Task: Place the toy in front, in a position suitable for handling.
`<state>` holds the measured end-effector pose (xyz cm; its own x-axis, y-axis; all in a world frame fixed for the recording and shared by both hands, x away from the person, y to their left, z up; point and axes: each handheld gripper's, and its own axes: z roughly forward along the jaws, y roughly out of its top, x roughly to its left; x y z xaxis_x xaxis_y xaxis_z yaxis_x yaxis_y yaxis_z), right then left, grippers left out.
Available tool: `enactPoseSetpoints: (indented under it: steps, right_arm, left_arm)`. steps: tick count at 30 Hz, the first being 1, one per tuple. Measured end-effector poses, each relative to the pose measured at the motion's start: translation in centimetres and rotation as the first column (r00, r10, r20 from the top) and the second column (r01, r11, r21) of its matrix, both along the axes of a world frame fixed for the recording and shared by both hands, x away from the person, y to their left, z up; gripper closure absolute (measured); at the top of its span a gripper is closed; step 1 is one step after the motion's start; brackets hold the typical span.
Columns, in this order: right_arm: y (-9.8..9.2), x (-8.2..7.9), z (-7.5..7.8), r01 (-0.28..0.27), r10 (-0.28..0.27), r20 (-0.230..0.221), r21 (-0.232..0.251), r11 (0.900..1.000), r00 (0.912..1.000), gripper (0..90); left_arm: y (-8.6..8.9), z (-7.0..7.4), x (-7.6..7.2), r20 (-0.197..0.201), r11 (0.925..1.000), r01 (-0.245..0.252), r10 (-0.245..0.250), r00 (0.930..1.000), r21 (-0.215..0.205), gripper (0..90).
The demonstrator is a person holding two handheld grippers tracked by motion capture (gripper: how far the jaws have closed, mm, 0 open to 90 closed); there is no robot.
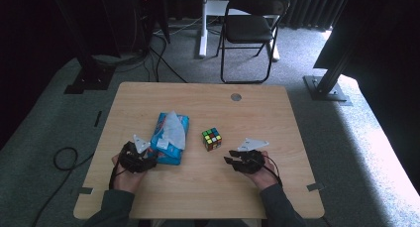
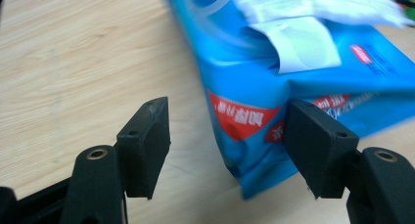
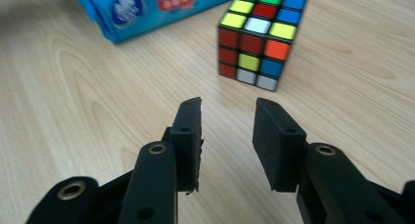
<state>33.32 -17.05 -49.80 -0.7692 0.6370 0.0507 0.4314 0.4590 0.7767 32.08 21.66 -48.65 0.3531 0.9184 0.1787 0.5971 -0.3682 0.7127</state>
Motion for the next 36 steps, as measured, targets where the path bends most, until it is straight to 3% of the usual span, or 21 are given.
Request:
enactPoseSetpoints:
  steps: [1, 3, 5, 10, 13, 24, 31, 36]
  right_arm:
    - [0.0, 0.0, 0.0, 0.000, 0.000, 0.000, 0.000, 1.000, 1.0000, 63.2]
    - [-0.6, 0.0, -0.1, 0.018, -0.017, 0.006, -0.011, 1.000, 0.9998, 62.0]
    - [-1.0, 0.1, -0.2, 0.026, -0.026, 0.007, -0.020, 0.999, 0.9996, 61.3]
    - [-2.0, 0.3, -0.4, 0.057, -0.057, 0.002, -0.030, 0.998, 0.9983, 60.3]
    - [-2.5, 0.4, -0.6, 0.074, -0.074, 0.006, -0.040, 0.996, 0.9972, 59.3]
    - [-3.5, 0.9, -1.9, 0.148, -0.149, -0.005, -0.083, 0.985, 0.9888, 54.3]
    - [-4.2, 1.4, -2.8, 0.188, -0.190, -0.015, -0.092, 0.978, 0.9817, 53.3]
    - [-4.1, 1.6, -3.3, 0.198, -0.200, -0.012, -0.089, 0.976, 0.9798, 53.3]
  left_arm:
    - [0.0, 0.0, 0.0, 0.000, 1.0000, 0.000, 0.000, 1.0000, 0.000, 37.2]
    - [1.1, -0.1, 1.3, 0.005, 0.9985, -0.055, 0.055, 0.9985, -0.005, 38.5]
    - [1.4, -0.1, 1.6, 0.004, 0.9980, -0.062, 0.062, 0.9980, -0.007, 38.7]
    - [2.9, -0.2, 4.3, -0.001, 0.9938, -0.111, 0.111, 0.9938, -0.010, 39.6]
    - [3.4, -0.3, 4.8, -0.002, 0.9930, -0.114, 0.114, 0.9935, -0.030, 39.8]
    - [3.9, -0.2, 3.5, 0.004, 0.9898, -0.088, 0.089, 0.9960, -0.112, 38.6]
    - [3.8, 0.9, 2.9, 0.042, 0.9851, -0.058, 0.066, 0.9970, -0.162, 37.9]
    - [3.5, 1.2, 2.8, 0.048, 0.9857, -0.029, 0.037, 0.9981, -0.166, 37.9]
